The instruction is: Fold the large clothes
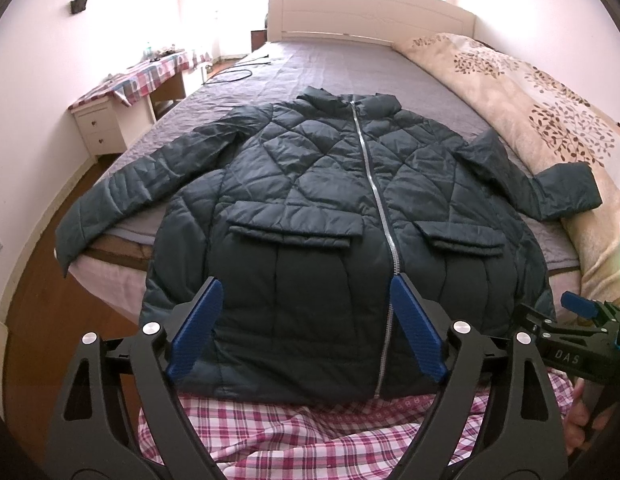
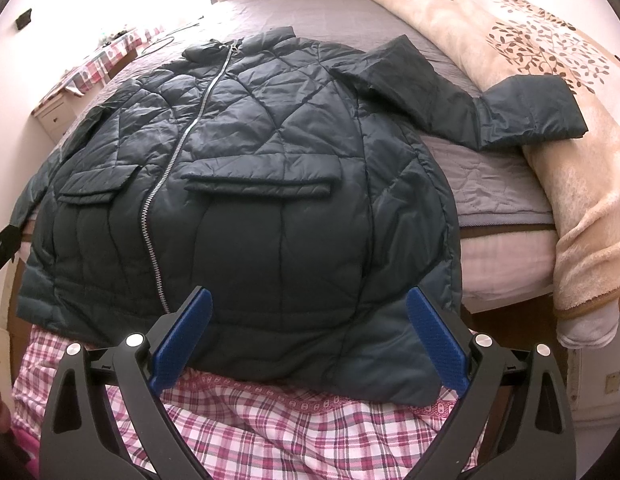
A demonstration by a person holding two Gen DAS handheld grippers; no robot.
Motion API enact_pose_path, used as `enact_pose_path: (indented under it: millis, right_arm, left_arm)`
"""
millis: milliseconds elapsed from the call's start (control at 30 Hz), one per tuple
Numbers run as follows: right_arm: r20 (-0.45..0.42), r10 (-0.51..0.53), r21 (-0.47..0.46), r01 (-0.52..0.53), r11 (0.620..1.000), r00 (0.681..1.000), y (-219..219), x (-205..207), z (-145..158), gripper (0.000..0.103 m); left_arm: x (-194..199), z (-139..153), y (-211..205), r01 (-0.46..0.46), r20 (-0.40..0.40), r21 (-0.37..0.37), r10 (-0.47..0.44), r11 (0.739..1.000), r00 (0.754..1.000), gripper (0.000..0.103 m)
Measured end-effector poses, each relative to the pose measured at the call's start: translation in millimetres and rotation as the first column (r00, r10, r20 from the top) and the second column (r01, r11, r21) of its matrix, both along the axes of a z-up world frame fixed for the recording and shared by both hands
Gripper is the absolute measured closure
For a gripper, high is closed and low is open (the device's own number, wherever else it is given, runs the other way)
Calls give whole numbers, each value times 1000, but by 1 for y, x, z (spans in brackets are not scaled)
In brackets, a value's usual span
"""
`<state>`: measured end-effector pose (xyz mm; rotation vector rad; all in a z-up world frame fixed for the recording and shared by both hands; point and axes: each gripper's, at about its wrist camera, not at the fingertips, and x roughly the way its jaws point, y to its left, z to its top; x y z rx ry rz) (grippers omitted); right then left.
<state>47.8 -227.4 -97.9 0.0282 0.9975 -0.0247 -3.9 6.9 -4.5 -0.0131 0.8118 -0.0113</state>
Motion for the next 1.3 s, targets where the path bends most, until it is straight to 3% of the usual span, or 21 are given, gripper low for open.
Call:
enact_pose_path:
  millis: [267, 567, 767, 1000, 1133, 1300]
  right_arm:
    - [64, -43, 4, 43, 999, 997, -19, -4, 9, 9]
    - [52, -116, 54, 113, 992, 992, -48, 2, 14, 9]
    - [47, -184, 109, 178, 978, 982, -92, 28, 13, 9]
    - [71, -359, 145, 346, 927, 931, -166, 58, 20, 15]
    - [58, -452, 169, 437, 883, 890, -208, 78, 18, 25]
    - [32, -501, 153, 491, 857, 865, -235, 104, 9, 29]
  left_arm:
    - [-3, -8, 2, 3, -4, -3, -3, 1000, 1000, 16]
    - [19, -10, 0, 23, -39, -10, -23, 1000, 999, 12]
    - [41, -15, -1, 30, -62, 2, -30, 1000, 998, 12]
    - [72, -17, -3, 27, -71, 26, -25, 999, 997, 12]
    - [89, -17, -3, 20, -75, 27, -18, 999, 997, 12]
    - [109, -18, -7, 15, -87, 34, -12, 999, 996, 12]
